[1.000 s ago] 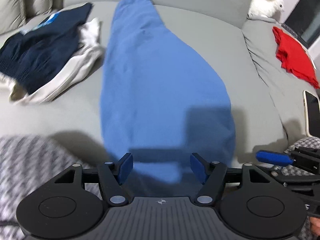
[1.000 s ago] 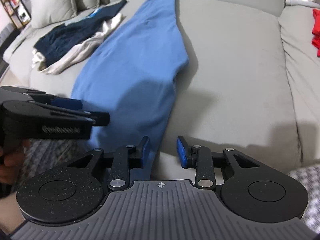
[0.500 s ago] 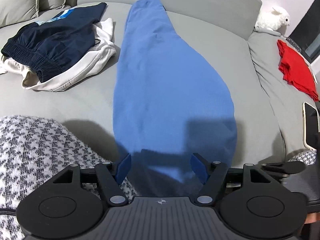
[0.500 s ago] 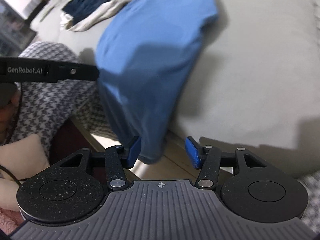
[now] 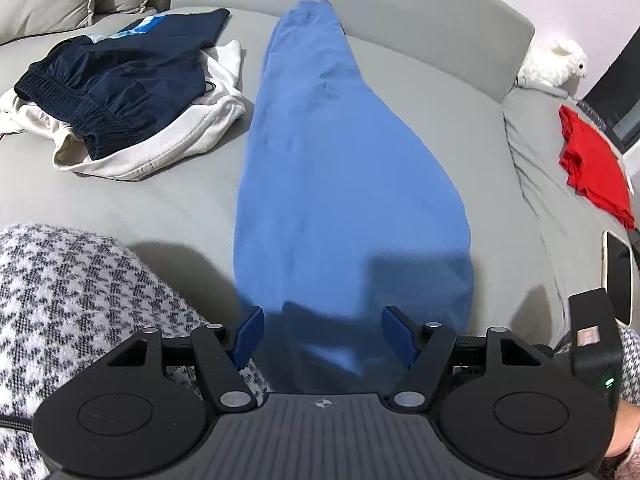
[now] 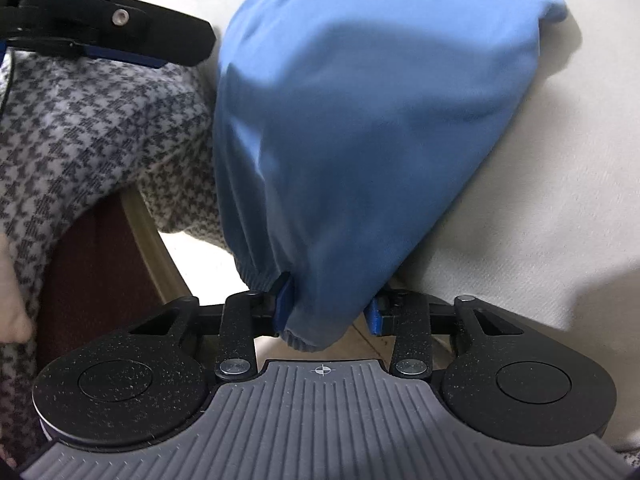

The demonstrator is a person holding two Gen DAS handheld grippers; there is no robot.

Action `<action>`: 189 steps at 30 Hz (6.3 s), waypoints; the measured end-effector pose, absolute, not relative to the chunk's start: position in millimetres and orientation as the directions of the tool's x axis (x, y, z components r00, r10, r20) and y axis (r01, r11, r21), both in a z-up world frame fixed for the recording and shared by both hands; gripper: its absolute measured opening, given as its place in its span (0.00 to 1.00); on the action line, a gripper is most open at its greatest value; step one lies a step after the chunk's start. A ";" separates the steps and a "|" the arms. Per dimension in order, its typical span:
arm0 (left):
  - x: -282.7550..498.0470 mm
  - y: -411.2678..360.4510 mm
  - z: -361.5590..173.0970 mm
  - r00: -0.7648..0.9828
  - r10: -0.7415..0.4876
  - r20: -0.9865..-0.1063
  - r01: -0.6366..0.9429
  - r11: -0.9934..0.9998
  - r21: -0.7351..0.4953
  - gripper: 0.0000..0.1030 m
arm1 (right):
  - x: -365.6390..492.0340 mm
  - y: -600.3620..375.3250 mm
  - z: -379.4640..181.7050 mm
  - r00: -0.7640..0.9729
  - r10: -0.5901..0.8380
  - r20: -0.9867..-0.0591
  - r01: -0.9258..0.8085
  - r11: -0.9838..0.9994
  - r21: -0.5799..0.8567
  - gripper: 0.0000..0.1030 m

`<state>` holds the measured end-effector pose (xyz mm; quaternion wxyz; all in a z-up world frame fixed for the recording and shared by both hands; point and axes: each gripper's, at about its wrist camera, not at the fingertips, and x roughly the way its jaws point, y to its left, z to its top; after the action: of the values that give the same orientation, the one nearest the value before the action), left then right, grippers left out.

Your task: Fold clothes

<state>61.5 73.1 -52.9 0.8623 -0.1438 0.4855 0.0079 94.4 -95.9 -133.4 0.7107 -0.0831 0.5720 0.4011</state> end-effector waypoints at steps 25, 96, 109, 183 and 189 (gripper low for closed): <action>224.3 65.5 -60.1 0.291 -0.260 -0.921 0.298 0.939 -0.171 0.38 | 131.5 -138.4 -15.7 0.072 0.818 -0.570 -0.368 0.553 0.748 0.08; 173.7 116.7 -66.9 0.558 -0.249 -0.792 0.071 0.965 -0.253 0.20 | 220.7 -128.3 -59.1 0.459 0.571 -0.680 -0.594 0.767 0.243 0.36; 173.2 131.0 -65.9 0.581 -0.277 -0.766 0.017 0.944 -0.328 0.17 | 252.8 -129.5 -50.4 0.499 0.595 -0.630 -0.417 0.802 0.428 0.38; 330.0 135.9 -87.3 0.645 -0.232 -0.729 0.084 0.969 -0.234 0.08 | 409.3 -8.7 -97.7 0.432 0.448 -0.783 -0.497 0.842 0.208 0.21; 315.8 117.7 -57.1 0.809 -0.165 -0.565 0.136 0.986 -0.094 0.09 | 386.3 -20.3 -68.8 0.580 0.435 -0.689 -0.478 0.866 0.145 0.03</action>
<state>315.8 117.7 -57.1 0.9506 -0.0245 0.2990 -0.0791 386.3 -20.3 -68.8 0.8883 -0.0284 0.3795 0.2571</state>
